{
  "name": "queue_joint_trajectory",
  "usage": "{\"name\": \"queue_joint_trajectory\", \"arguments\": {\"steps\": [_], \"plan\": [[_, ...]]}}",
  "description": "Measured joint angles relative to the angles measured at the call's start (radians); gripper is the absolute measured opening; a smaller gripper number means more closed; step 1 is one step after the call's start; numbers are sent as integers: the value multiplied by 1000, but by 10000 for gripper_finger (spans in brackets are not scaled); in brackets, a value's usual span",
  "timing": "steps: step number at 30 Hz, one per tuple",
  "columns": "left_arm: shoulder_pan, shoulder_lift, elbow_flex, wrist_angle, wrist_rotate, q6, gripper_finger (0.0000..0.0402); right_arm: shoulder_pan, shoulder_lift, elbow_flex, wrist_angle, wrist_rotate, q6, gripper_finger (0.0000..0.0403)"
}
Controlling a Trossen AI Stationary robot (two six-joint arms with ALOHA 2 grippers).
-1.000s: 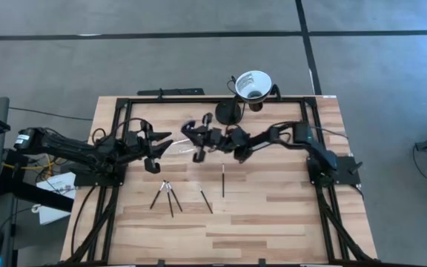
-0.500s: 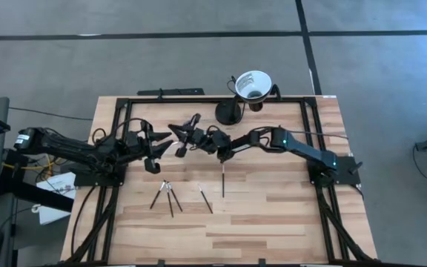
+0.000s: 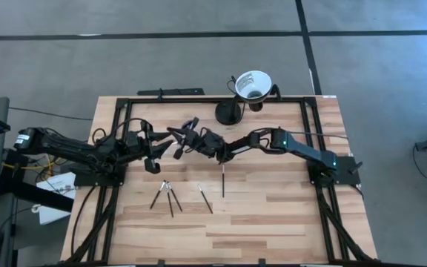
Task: Put items in baskets/containers
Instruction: Put the black eyeshadow brush into the transparent organizer
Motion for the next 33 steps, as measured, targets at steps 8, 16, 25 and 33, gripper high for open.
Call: {"name": "queue_joint_trajectory", "arguments": {"steps": [8, 16, 25, 33], "plan": [[0, 0, 0, 0, 0, 0, 127, 5, 0, 0, -139, -3, 0, 22], [0, 0, 0, 0, 0, 0, 127, 7, 0, -1, -124, 0, 0, 60], [-27, 0, 0, 0, 0, -7, 127, 24, -43, -2, -111, -4, 27, 86], [-66, 0, 0, 0, 0, -7, 127, 58, -254, -8, -548, 29, -38, 110]]}}
